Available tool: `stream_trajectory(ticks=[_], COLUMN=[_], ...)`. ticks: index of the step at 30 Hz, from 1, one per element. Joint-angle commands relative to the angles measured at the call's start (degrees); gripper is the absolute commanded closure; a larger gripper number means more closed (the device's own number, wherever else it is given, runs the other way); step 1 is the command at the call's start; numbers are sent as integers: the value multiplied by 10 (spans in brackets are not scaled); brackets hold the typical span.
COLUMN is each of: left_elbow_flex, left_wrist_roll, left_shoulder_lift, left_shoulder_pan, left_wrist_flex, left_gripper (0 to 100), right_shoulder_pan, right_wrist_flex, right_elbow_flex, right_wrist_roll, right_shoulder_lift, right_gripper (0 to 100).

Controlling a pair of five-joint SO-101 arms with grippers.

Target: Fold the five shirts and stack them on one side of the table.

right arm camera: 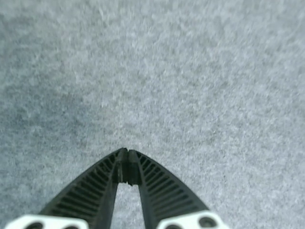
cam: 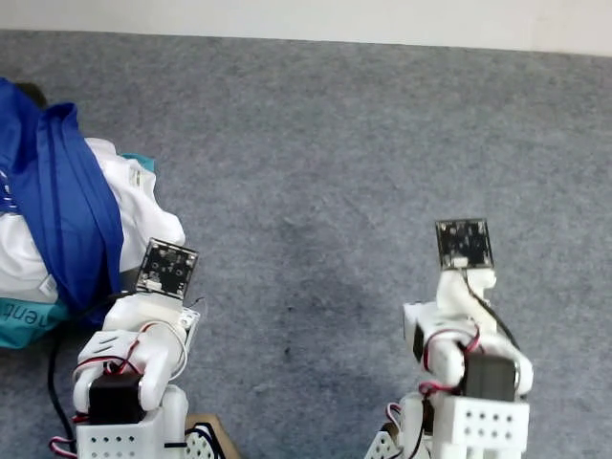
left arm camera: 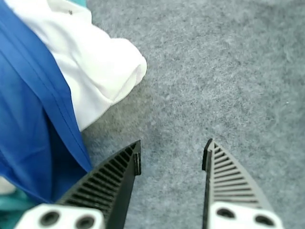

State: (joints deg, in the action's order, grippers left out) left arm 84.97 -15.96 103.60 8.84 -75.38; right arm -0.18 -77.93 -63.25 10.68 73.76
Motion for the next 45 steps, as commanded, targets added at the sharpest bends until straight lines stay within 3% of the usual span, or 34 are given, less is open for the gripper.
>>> stream_trajectory(ticks=[1, 7, 15, 20, 26, 32, 37, 42, 45], left_elbow_flex=[-2, -7, -7, -18, -52, -136, -169, -278, -374], left_wrist_roll=[66, 150, 150, 150, 151, 152, 152, 152, 152], left_shoulder_lift=[5, 5, 5, 5, 1, 0, 0, -26, -103], left_shoulder_pan=[1, 7, 7, 3, 7, 77, 83, 83, 94], left_wrist_flex=[-3, -5, -3, 18, 52, -17, -23, -25, -80], left_gripper=[776, 776, 776, 776, 776, 777, 780, 917, 998], right_shoulder_pan=[-6, -16, -18, -19, -19, -15, -15, -2, 15], right_wrist_flex=[3, 3, 4, 79, 92, 95, 92, 89, 62], right_elbow_flex=[38, 36, 42, 37, 18, -26, -32, -22, -11], right_wrist_roll=[3, 4, 6, 4, 3, -33, -54, -52, -54], right_shoulder_lift=[-36, -36, -36, -36, -36, -36, -36, -36, -36], right_gripper=[991, 991, 991, 991, 990, 991, 991, 991, 991])
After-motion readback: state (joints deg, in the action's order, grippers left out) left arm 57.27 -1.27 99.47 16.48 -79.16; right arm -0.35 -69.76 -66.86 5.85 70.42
